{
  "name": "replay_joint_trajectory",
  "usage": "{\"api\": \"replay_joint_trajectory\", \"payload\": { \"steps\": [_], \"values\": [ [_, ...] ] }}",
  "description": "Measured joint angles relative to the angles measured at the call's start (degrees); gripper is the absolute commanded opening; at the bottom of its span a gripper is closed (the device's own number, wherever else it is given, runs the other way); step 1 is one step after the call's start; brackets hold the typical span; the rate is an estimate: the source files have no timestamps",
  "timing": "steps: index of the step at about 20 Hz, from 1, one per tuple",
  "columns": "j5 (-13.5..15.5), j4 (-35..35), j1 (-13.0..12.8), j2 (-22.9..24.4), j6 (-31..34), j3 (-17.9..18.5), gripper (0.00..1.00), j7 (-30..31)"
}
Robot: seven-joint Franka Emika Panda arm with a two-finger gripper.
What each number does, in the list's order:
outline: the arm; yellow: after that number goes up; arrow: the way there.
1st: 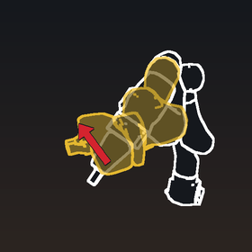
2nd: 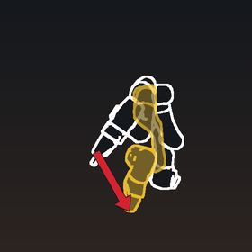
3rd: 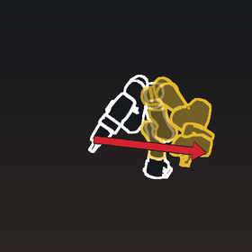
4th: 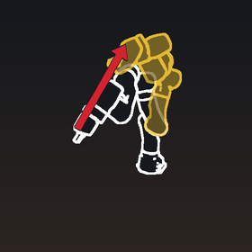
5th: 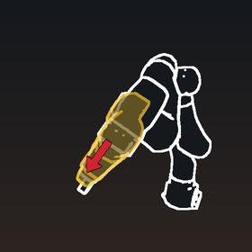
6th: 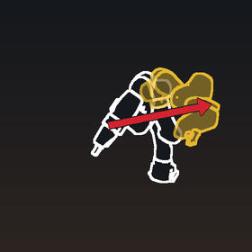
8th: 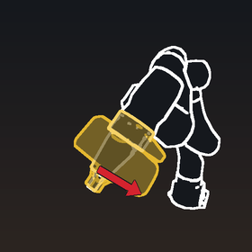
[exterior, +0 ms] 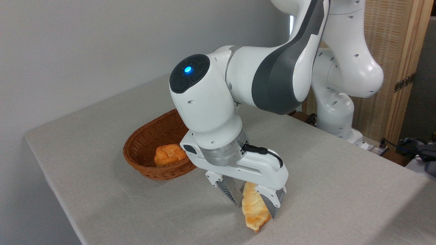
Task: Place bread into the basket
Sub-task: 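Lower the gripper around the bread roll and close on it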
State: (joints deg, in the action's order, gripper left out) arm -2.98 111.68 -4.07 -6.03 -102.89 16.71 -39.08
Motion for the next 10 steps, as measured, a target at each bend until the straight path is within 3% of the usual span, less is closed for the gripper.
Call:
{"api": "replay_joint_trajectory", "payload": {
  "steps": [7, 8, 10],
  "values": [
    [0.0, 0.0, 0.0, 0.0, -0.1, -0.1, 0.99, -0.8],
    [0.0, -0.1, 0.0, 0.0, -0.3, -0.1, 0.91, -1.1],
    [0.0, -0.1, 0.0, -0.1, -0.8, -0.3, 0.64, -1.2]
  ]
}}
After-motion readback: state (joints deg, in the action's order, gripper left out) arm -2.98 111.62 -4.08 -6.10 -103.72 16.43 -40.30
